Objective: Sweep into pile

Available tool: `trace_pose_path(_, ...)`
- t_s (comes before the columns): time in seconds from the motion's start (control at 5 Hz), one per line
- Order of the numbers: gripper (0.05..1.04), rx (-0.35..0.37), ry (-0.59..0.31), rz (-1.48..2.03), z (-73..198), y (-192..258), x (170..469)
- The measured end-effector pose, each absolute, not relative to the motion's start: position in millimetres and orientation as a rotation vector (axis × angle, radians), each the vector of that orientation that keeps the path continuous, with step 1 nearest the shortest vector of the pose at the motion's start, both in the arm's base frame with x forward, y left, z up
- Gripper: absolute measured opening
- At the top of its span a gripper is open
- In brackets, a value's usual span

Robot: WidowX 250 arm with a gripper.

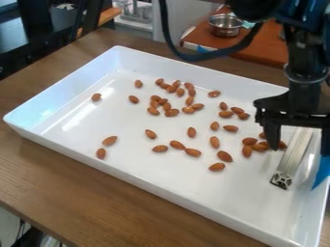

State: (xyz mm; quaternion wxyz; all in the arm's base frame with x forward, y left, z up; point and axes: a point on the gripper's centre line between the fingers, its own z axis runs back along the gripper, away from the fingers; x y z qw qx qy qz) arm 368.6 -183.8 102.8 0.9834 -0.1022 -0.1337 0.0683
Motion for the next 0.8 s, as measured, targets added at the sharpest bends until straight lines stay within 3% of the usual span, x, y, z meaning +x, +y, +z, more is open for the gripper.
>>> trace_pose_path(0.4,0.370,-0.165,-0.263,0.145,97.1,-176.5,365.3)
trace_pose_path(0.8,0.328,-0.133,-0.251,0.168,95.4,-159.1,356.4)
